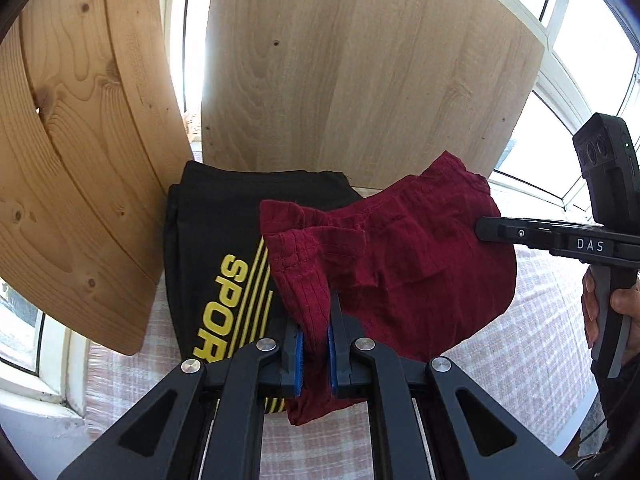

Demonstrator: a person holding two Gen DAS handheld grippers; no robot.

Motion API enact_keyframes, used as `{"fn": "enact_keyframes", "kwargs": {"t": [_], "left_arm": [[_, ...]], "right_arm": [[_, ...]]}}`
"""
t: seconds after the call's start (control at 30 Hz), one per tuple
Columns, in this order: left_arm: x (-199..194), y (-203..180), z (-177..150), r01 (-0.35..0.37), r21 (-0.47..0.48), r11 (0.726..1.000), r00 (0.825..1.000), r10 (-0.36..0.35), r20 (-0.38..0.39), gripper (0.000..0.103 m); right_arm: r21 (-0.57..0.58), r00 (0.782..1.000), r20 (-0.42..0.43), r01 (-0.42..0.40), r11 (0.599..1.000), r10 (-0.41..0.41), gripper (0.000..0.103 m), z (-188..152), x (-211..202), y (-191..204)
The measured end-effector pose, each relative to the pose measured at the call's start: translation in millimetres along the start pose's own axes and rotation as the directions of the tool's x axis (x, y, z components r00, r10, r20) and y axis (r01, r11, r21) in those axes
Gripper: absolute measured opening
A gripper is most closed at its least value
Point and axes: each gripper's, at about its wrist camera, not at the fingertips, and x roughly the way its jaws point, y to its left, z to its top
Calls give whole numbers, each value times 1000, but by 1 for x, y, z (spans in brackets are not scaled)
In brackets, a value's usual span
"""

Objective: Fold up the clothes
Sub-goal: 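Carry the folded shirt onto the black SPORT shirt stack and open both grippers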

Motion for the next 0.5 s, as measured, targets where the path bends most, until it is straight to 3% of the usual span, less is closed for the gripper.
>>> {"fn": "enact_keyframes", "kwargs": {"t": [0.27,0.43,0.5], "left_arm": [[34,34,11,-149,48,988,988,151,-35,8],[62,45,8,-223,82,971,971,229,-72,9],[65,47,6,-242,86,967,966,248,-72,15]], "right_arm": [[24,998,-55,7,1000,-5,13,23,68,14],[-29,987,-106,115,993,-118,17,18,105,9],[-67,982,-117,142,988,-149,20,16,111,9]]}}
